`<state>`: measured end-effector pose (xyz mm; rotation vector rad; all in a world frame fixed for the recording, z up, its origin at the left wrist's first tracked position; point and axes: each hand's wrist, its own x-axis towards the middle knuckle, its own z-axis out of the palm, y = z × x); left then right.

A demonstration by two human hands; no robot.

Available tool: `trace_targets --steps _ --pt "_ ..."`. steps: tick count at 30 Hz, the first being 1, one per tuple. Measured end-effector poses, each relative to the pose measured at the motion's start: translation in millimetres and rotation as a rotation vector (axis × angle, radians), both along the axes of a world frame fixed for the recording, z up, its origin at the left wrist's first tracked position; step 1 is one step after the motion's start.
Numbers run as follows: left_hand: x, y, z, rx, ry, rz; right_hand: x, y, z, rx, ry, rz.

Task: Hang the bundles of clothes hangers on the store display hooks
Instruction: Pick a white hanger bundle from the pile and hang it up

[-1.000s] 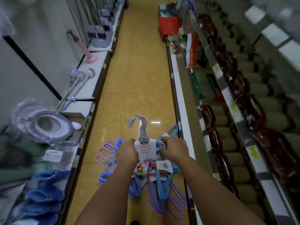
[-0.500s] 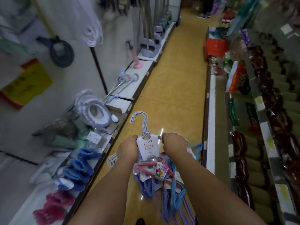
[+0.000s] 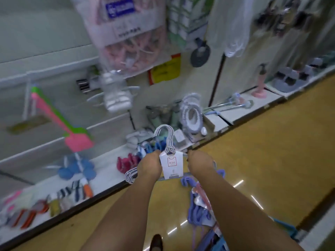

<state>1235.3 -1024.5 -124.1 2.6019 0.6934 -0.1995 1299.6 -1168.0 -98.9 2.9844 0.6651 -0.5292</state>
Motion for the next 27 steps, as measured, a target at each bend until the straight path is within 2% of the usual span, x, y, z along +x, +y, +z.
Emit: trace_targets --steps 9,15,21,27 --pt "-135 90 22 -0.001 -0.011 0.331 -91 118 20 -0.047 0.012 0.372" --pt "-246 155 34 0.010 -0.018 0.542 -178 208 28 -0.050 -0.018 0.554" --pt "-362 231 46 0.058 -0.027 0.683 -279 300 40 0.006 -0.022 0.758" --pt "-459 297 58 0.051 -0.055 0.815 -369 386 51 0.010 -0.063 0.867"
